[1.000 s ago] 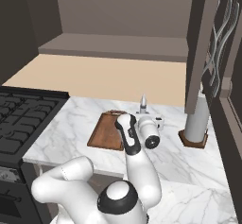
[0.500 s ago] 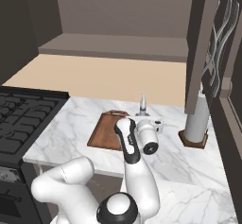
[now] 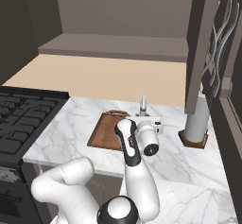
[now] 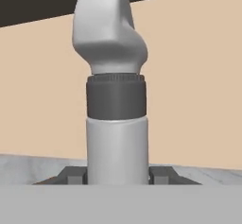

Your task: Grab the spray bottle from the cabinet, then place it next to the cutting board for sanitizing. Then grab the dish brush from the countertop next to the sink and place it next to the cutting board.

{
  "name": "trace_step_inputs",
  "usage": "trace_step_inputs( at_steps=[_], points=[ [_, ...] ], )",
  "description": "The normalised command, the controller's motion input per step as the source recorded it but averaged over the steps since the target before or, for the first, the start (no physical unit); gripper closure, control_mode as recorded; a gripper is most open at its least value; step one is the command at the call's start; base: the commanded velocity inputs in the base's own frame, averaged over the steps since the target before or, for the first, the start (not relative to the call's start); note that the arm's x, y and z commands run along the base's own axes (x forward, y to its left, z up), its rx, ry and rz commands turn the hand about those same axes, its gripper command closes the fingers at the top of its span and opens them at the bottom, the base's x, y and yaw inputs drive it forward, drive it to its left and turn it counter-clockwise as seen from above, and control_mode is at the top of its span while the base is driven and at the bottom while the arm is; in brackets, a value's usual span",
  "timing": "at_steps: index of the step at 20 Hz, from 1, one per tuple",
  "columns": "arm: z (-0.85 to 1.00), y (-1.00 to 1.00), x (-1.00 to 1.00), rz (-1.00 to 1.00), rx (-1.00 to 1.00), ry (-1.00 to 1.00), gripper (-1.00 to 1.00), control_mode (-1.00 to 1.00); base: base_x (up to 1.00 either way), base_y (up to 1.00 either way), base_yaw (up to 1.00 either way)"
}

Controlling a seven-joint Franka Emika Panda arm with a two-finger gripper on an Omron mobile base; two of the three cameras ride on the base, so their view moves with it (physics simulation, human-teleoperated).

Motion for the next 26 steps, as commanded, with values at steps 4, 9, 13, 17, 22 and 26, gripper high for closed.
trace_step_inputs(
  at_steps=[4,9,13,17,22,26],
  points=[
    [0.00,0.00,-0.24,0.00,0.00,-0.10,-1.00,-1.00,0.00,0.00,0.00],
    [0.00,0.00,-0.24,0.00,0.00,-0.13,-1.00,-1.00,0.00,0.00,0.00],
    [0.00,0.00,-0.16,0.00,0.00,-0.12,-1.00,-1.00,0.00,0.00,0.00],
    [0.04,-0.07,-0.44,-0.01,0.00,-0.05,-1.00,-1.00,0.00,0.00,0.00],
    [0.82,-0.01,-0.64,0.00,0.07,0.04,-1.00,-1.00,0.00,0.00,0.00],
    [1.00,0.00,-0.55,0.00,0.00,0.26,-1.00,-1.00,0.00,0.00,0.00]
  ],
)
